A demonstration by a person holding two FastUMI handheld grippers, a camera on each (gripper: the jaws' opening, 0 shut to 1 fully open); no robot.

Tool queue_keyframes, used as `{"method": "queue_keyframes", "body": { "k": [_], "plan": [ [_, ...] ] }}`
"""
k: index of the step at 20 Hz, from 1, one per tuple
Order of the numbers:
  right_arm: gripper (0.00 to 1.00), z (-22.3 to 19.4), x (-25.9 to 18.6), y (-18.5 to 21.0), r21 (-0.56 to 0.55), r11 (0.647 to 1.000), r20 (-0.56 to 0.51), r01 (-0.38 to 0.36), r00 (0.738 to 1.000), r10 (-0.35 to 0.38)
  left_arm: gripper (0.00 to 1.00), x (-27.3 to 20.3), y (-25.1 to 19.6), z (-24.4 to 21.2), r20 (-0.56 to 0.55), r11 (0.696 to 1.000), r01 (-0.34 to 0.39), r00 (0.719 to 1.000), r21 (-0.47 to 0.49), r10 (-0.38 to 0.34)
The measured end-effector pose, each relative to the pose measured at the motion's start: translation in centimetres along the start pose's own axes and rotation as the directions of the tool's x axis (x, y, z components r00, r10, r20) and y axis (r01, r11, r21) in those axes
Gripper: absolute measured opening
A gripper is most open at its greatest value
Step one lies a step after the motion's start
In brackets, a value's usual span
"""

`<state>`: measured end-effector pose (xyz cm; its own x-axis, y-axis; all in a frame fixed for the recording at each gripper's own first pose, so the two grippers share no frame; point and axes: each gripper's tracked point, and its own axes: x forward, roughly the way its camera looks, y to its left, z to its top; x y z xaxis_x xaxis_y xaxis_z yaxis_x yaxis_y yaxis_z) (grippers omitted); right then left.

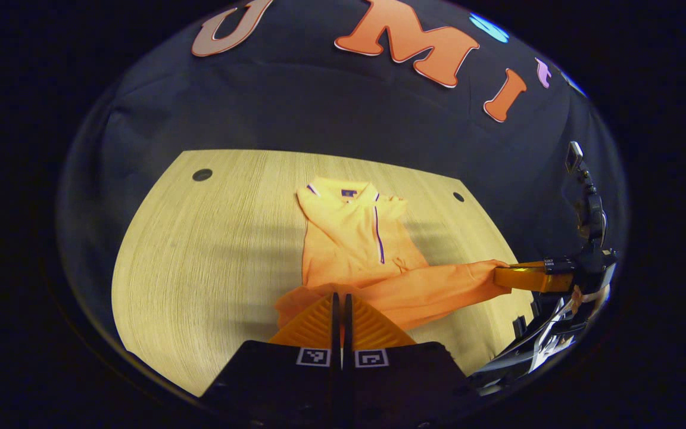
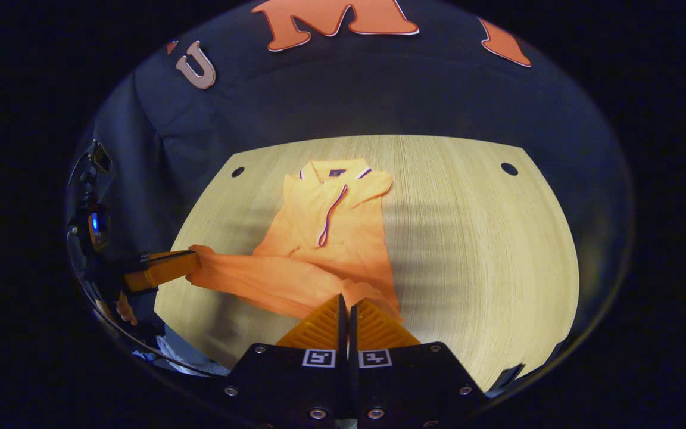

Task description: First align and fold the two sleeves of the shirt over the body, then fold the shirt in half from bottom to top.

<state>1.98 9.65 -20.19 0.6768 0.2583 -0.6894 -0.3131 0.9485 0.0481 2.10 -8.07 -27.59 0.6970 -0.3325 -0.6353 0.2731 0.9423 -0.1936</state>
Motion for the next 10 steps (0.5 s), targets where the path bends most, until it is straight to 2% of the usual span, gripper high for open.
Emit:
{"method": "queue_keyframes", "body": {
  "k": [4,10],
  "plan": [
    [0.0,5.7,2.1,-1.2,0.006,1.0,0.072,0.017,0.997,-0.017,0.0,2.6,0.8,5.0,0.054,1.0,-0.005,0.999,0.024,0.004],
    [0.0,12.1,7.1,-2.8,0.016,0.999,0.111,0.042,0.993,-0.043,0.01,8.4,3.0,11.2,0.099,0.997,-0.05,0.994,0.064,0.043]
  ]
}}
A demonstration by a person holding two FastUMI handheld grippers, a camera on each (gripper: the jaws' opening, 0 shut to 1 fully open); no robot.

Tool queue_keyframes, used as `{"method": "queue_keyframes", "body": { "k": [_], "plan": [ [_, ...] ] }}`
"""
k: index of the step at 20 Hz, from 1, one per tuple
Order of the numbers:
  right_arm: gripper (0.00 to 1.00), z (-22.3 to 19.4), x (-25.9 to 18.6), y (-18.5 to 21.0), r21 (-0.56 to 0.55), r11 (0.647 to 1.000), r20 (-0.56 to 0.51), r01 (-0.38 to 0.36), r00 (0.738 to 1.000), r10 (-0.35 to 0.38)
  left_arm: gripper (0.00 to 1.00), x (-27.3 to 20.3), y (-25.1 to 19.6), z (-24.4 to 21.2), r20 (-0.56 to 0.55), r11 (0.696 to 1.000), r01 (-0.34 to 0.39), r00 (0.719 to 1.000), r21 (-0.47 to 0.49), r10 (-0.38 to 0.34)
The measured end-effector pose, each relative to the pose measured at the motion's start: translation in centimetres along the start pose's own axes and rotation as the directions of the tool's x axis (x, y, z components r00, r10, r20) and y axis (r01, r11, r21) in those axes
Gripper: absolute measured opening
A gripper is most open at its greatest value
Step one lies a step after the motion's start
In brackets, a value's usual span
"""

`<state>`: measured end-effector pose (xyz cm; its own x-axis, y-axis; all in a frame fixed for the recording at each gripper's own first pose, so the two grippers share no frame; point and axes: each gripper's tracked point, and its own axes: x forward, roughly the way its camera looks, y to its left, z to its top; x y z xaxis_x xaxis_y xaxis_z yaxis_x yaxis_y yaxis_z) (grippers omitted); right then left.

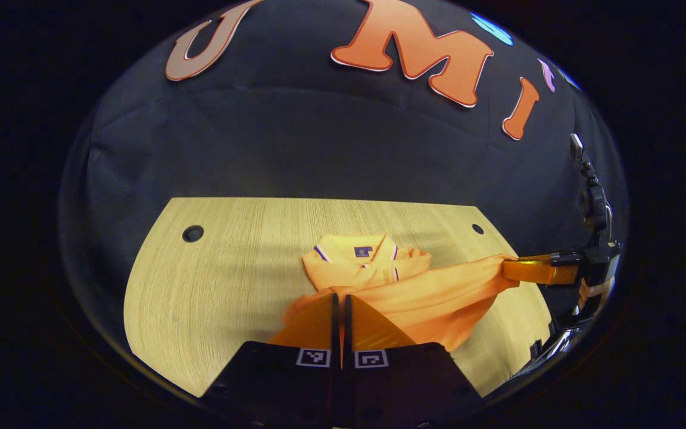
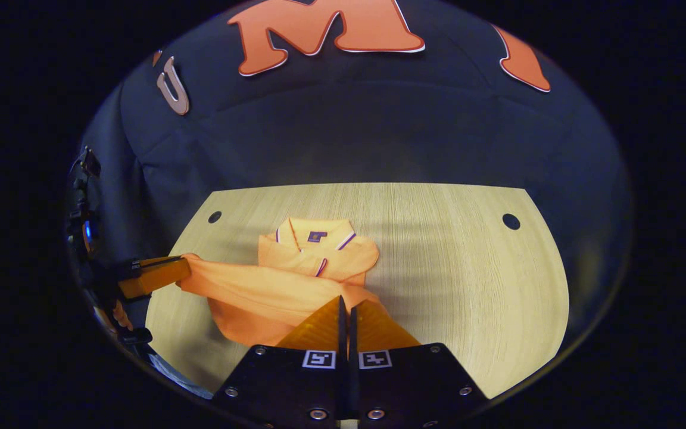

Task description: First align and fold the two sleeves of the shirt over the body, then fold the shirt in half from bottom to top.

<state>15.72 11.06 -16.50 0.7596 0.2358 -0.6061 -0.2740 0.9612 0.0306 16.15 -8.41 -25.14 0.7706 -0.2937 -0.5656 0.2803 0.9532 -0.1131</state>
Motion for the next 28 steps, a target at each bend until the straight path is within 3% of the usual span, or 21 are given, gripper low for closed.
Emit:
{"method": "queue_keyframes", "body": {
  "k": [5,9,13,14,15,16,19,25,28],
  "plan": [
    [0.0,2.2,5.9,-1.2,0.015,0.999,-0.016,0.032,0.999,-0.032,0.01,5.5,2.5,2.2,0.003,0.999,-0.043,0.999,0.002,0.043],
    [0.0,2.5,10.6,-1.6,0.037,0.998,-0.019,0.045,0.999,-0.045,0.0,9.7,4.4,1.3,-0.045,0.996,-0.089,0.995,0.013,0.089],
    [0.03,1.5,13.6,-2.7,0.021,0.994,-0.032,0.104,0.994,-0.104,0.01,11.8,5.2,0.2,-0.081,0.994,-0.106,0.991,0.025,0.108],
    [0.07,1.5,13.8,-3.0,0.011,0.993,-0.028,0.118,0.993,-0.118,0.06,12.4,5.9,-0.1,-0.084,0.992,-0.125,0.988,0.033,0.128],
    [0.19,1.3,14.4,-3.3,0.011,0.991,-0.033,0.132,0.991,-0.132,0.06,12.7,6.4,0.1,-0.074,0.99,-0.14,0.987,0.034,0.142],
    [0.39,1.1,14.2,-3.1,0.017,0.991,-0.043,0.131,0.991,-0.13,0.14,12.5,6.5,0.1,-0.069,0.989,-0.148,0.986,0.026,0.15],
    [1.0,1.6,13.6,-2.9,0.031,0.992,-0.016,0.122,0.992,-0.122,1.0,12.0,7.2,0.5,-0.049,0.984,-0.179,0.983,0.007,0.179],
    [1.0,5.3,8.6,-2.2,-0.002,0.994,0.138,0.108,0.985,-0.107,0.98,7.3,7.0,5.5,0.107,0.968,-0.247,0.965,0.045,0.241],
    [1.0,7.2,5.2,-2.1,0.002,0.995,0.212,0.099,0.972,-0.097,0.98,4.3,5.2,9.0,0.214,0.961,-0.26,0.948,0.089,0.237]
  ]
}}
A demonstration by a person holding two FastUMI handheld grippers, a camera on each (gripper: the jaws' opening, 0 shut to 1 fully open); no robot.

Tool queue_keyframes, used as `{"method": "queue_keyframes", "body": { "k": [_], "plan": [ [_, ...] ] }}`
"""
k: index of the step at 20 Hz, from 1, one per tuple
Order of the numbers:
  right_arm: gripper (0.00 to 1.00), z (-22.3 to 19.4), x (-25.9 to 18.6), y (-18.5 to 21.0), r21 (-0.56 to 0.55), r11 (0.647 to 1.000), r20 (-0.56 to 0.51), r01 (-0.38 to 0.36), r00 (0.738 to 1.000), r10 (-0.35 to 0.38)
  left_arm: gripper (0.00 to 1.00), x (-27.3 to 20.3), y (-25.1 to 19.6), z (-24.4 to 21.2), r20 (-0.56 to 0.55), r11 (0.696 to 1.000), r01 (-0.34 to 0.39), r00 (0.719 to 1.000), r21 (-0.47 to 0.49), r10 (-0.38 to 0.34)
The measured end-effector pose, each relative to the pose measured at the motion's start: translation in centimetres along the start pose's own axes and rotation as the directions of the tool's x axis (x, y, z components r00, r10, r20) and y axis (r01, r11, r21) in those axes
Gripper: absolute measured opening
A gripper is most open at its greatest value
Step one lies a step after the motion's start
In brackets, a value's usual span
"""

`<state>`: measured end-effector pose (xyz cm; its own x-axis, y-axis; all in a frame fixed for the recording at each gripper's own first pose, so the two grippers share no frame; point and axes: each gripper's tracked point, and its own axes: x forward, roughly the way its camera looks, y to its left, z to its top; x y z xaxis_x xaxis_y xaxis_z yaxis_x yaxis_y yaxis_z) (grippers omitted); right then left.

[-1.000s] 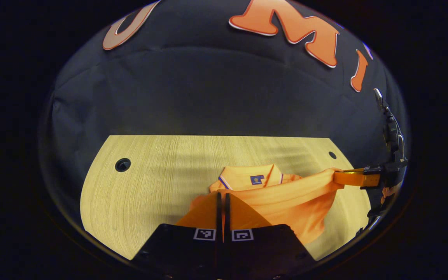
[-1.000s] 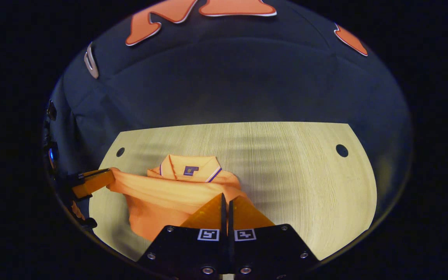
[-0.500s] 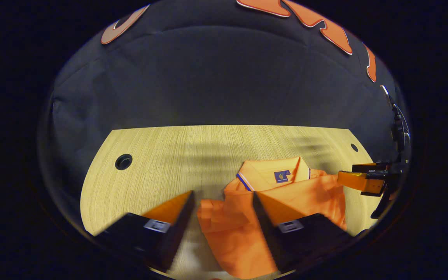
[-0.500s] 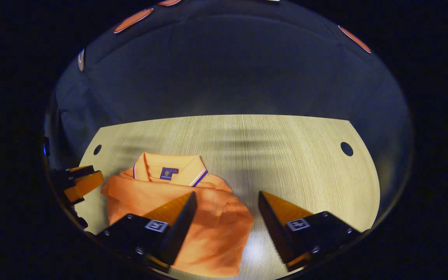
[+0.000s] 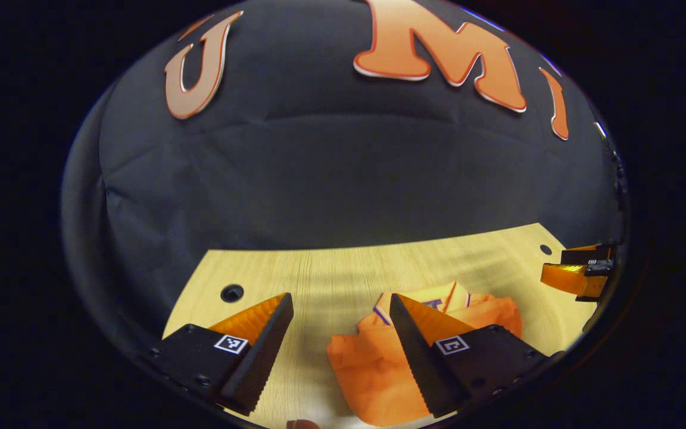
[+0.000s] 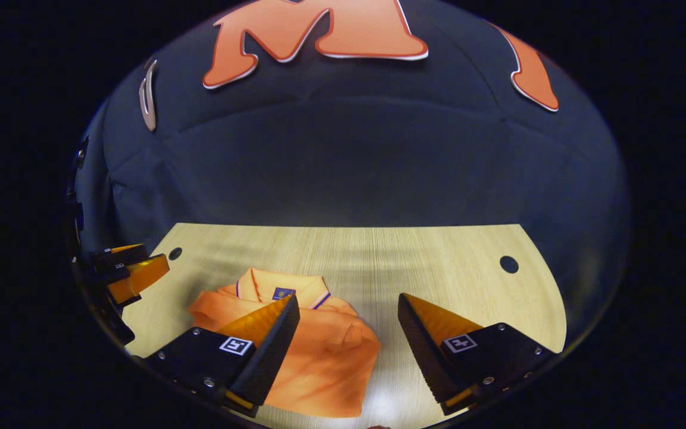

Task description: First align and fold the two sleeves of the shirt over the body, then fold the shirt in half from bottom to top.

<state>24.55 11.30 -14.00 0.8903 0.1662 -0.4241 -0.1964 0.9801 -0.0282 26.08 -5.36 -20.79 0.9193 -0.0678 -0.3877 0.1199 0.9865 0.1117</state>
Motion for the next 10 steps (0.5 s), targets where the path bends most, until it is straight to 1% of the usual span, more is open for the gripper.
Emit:
{"method": "queue_keyframes", "body": {
  "k": [4,6,10],
  "plan": [
    [1.0,2.9,-3.7,-1.0,0.02,1.0,0.092,0.003,0.996,-0.005,0.98,-4.2,-1.5,4.8,0.104,1.0,0.029,0.994,-0.002,-0.029],
    [1.0,4.5,-6.2,-1.4,0.036,0.999,0.141,-0.001,0.99,-0.005,0.98,-6.2,-2.1,6.7,0.152,0.999,0.032,0.988,0.001,-0.032],
    [1.0,7.3,-12.3,-2.2,0.042,0.999,0.248,-0.011,0.969,0.001,0.97,-11.3,-2.3,10.6,0.269,0.999,0.027,0.963,-0.019,-0.021]
  ]
}}
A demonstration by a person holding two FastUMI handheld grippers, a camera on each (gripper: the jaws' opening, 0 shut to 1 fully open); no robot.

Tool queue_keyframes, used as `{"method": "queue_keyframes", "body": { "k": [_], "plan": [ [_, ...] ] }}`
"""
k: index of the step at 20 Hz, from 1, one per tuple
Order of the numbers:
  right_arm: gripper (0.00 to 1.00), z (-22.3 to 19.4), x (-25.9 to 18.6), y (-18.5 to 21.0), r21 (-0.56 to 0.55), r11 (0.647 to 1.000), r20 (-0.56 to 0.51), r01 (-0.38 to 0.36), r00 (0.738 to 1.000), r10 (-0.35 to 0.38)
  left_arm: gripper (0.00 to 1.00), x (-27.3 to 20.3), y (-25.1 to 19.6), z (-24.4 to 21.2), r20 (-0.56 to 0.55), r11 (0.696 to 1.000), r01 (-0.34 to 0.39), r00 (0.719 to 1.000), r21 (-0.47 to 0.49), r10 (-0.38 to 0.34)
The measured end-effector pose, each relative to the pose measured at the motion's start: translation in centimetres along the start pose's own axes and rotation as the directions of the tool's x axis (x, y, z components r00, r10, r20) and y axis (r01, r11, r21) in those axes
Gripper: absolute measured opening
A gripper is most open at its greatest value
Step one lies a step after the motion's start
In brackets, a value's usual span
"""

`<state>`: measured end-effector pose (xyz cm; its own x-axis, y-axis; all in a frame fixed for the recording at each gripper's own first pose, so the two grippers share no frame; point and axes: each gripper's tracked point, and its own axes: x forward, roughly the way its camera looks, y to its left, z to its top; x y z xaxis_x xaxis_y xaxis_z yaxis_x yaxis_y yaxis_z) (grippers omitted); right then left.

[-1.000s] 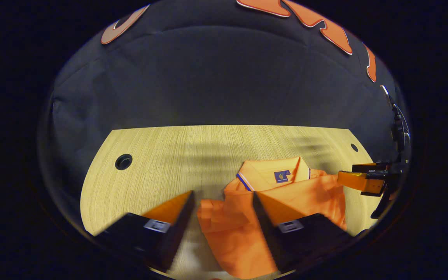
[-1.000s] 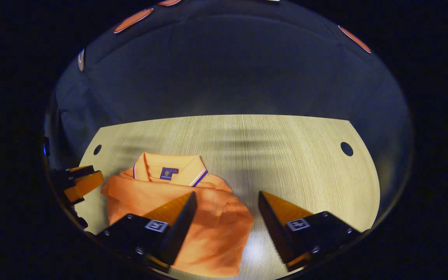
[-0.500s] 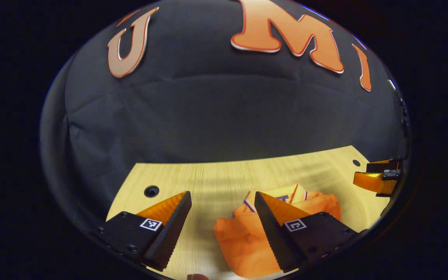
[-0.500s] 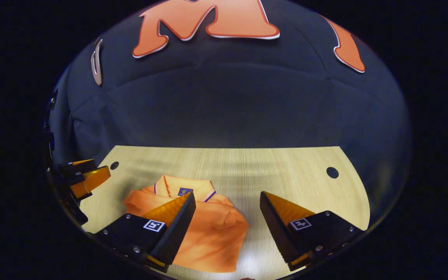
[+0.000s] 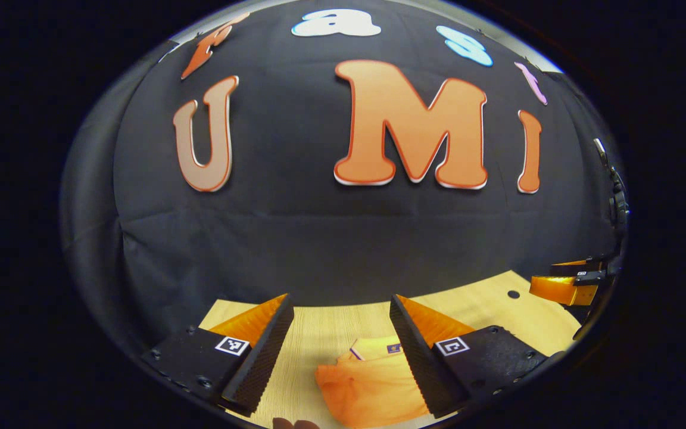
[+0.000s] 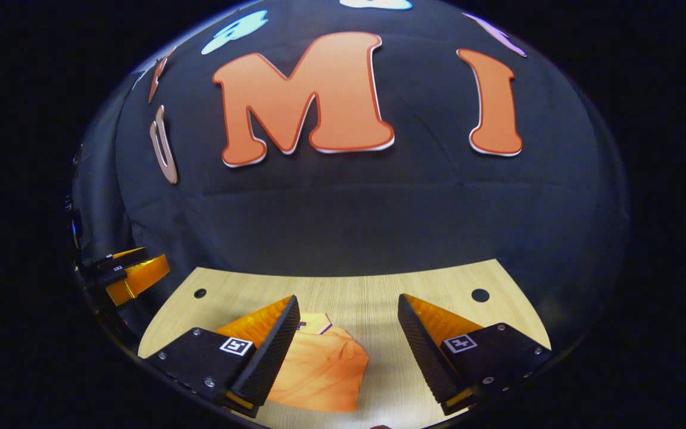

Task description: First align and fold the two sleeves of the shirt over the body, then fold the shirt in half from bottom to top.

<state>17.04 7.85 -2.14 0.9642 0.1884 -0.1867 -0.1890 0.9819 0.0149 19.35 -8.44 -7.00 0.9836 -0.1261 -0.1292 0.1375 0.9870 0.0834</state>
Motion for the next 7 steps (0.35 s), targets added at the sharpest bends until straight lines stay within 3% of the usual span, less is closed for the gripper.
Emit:
{"method": "queue_keyframes", "body": {
  "k": [4,7],
  "plan": [
    [1.0,3.4,-6.0,0.5,0.017,0.999,0.08,-0.04,0.996,0.038,0.98,-4.4,-0.7,3.6,0.098,1.0,0.0,0.995,-0.014,0.001],
    [1.0,5.9,-9.9,-0.2,-0.031,0.999,0.165,-0.031,0.986,0.035,0.98,-8.1,-1.8,5.1,0.114,1.0,0.017,0.993,-0.023,-0.015]
  ]
}}
